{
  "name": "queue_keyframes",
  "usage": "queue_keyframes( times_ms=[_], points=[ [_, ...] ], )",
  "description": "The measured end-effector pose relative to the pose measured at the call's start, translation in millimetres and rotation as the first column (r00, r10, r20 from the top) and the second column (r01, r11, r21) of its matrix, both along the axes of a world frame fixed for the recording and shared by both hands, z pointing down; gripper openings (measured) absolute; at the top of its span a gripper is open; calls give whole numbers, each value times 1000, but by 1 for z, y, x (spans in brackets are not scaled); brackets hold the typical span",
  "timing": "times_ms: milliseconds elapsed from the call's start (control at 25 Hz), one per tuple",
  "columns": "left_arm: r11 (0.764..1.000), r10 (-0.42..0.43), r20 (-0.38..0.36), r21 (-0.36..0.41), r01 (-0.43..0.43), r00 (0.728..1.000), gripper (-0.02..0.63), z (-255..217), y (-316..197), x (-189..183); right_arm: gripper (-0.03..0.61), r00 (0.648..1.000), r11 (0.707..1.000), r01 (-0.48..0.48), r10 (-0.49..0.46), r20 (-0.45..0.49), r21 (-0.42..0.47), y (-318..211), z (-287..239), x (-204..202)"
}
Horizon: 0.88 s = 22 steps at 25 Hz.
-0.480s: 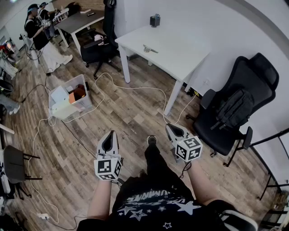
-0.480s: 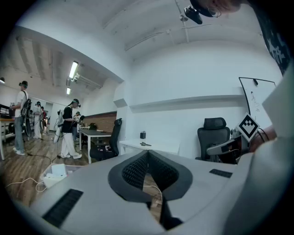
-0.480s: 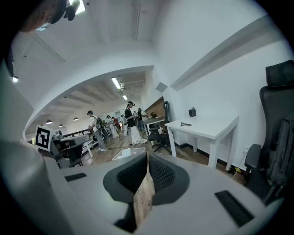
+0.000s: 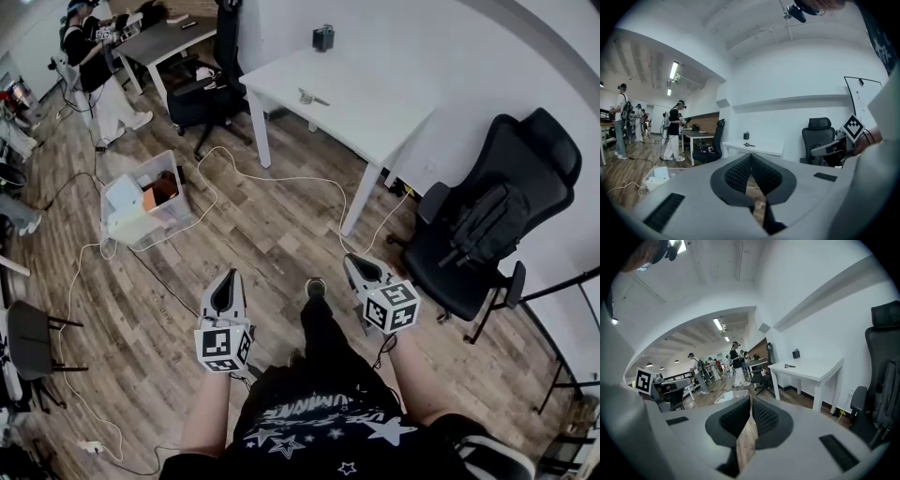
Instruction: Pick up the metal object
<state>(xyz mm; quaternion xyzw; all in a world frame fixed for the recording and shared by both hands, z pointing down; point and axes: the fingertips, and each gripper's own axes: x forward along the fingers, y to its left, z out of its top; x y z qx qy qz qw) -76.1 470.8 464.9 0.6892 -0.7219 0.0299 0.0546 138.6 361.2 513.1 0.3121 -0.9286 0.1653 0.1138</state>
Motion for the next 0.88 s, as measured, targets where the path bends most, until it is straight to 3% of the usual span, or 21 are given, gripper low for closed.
queue_keyframes(
  times_ms=[280,440,880],
  points=[
    [999,-9,-33,-36,8,999,20,17,-15,-11,51,1000,1000,-20,20,-13,-10,-16,9,-4],
    [1000,1,-14,-21,-1,1000,20,9,-34,-23,52,999,999,-46,46,-6,13,-37,3,-10],
    [999,-32,-12,-34,32,999,20,8,-100,-69,52,999,999,-33,33,4,-10,-115,5,-55]
  ],
)
